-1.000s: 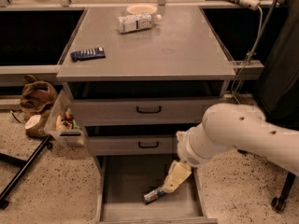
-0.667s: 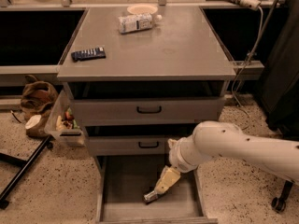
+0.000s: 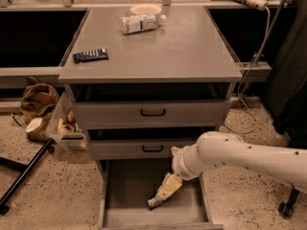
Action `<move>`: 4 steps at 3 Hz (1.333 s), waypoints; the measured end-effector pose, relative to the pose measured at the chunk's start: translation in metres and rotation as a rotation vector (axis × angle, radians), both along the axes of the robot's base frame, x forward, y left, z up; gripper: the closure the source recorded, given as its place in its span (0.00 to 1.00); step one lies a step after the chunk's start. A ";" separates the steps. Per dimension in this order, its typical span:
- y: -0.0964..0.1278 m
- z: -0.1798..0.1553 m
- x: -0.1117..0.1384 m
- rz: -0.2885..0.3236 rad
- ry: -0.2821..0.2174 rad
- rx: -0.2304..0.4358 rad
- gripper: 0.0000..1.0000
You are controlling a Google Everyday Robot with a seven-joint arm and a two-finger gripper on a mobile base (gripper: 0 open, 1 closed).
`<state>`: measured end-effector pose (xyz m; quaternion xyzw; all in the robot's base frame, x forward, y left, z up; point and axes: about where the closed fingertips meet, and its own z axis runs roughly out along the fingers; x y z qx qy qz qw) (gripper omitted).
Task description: Pick redbull can from bottom drawer and place on counter
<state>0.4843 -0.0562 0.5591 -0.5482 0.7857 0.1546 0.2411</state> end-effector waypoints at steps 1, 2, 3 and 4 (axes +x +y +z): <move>0.007 -0.023 0.008 -0.026 -0.008 0.007 0.00; 0.018 -0.108 0.016 -0.081 0.040 -0.015 0.00; 0.034 -0.156 0.042 -0.133 0.018 -0.009 0.00; 0.055 -0.205 0.077 -0.203 -0.036 0.011 0.00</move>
Offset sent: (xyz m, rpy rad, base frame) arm 0.0827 0.0567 -0.2116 0.0134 -0.0476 -0.2178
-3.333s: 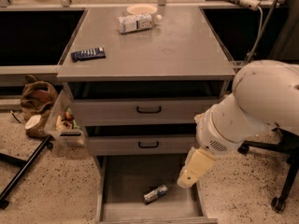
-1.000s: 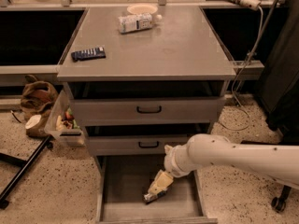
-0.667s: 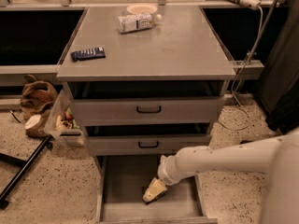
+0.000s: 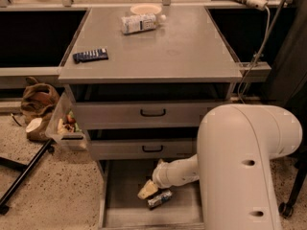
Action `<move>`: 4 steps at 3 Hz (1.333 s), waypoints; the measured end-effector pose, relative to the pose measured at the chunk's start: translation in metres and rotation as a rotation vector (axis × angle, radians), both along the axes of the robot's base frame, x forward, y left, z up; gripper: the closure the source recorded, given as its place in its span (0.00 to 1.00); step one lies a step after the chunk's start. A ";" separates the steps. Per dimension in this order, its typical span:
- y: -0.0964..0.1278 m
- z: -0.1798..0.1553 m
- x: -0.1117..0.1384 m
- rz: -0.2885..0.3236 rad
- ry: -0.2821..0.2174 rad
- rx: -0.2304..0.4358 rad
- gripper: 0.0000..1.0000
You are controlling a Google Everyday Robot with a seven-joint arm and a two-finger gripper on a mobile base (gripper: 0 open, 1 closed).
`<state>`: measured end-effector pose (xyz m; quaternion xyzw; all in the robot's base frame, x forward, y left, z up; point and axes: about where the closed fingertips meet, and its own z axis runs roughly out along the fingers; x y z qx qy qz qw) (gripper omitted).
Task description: Pick redbull can from bottom drawer and place on counter
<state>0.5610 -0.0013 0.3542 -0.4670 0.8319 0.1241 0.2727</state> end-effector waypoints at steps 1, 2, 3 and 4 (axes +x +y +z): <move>0.005 -0.014 -0.002 0.012 0.010 0.012 0.00; 0.017 -0.043 -0.006 0.159 -0.016 0.053 0.00; 0.001 -0.045 0.000 0.220 -0.055 0.100 0.00; -0.048 -0.059 0.005 0.231 -0.019 0.096 0.00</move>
Offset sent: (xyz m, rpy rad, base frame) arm -0.0224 -0.0981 -0.0608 0.1335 0.1288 0.2796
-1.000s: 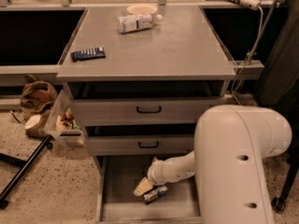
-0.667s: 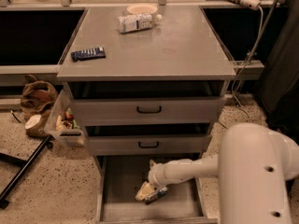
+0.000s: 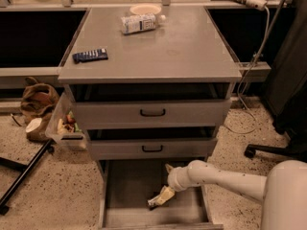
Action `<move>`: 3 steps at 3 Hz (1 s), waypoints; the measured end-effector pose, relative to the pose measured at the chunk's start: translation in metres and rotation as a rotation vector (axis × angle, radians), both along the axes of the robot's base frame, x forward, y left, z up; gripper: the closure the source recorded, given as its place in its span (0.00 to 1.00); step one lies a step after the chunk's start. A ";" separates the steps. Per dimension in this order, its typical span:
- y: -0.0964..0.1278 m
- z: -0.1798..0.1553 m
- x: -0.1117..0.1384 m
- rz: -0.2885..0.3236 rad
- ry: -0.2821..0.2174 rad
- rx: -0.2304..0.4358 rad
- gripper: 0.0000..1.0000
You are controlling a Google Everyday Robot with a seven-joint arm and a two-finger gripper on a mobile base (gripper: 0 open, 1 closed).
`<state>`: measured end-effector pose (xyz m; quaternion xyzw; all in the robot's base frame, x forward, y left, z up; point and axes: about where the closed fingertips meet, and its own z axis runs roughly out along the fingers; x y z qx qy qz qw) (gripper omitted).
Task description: Pick redbull can from bottom drawer and place on counter
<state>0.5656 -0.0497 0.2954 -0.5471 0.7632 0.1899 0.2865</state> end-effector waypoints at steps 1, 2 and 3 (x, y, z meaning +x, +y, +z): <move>-0.001 -0.002 -0.010 0.043 0.037 -0.013 0.00; -0.001 -0.002 -0.011 0.043 0.038 -0.012 0.00; -0.010 -0.019 -0.006 0.018 0.055 0.011 0.00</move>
Offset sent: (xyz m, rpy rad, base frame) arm -0.0082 -0.0025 -0.0018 -0.0133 0.0331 0.0425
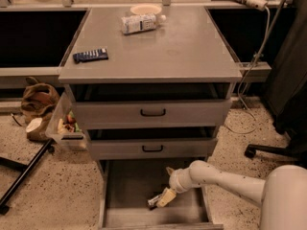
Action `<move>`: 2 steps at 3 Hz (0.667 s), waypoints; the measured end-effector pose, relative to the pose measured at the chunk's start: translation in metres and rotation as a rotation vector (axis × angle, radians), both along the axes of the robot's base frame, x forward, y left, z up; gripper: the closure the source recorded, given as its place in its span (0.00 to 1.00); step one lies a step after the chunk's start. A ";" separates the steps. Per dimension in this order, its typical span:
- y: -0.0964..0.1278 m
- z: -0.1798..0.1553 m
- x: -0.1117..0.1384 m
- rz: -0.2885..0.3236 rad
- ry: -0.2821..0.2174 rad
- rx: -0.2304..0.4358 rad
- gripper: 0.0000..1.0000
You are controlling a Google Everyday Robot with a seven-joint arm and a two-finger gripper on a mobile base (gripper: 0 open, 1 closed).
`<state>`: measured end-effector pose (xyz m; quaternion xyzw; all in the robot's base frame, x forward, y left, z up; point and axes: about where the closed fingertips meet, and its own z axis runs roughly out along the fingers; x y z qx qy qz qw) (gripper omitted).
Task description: Pick redbull can from bottom drawer and place on counter
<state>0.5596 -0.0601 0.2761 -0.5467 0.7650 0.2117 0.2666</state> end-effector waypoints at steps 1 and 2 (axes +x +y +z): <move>-0.010 -0.036 0.008 -0.033 0.030 0.040 0.00; 0.010 -0.089 0.028 -0.023 0.061 0.094 0.00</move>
Offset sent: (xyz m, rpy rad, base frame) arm 0.0310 -0.0097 -0.1063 0.1189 0.0805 -0.0735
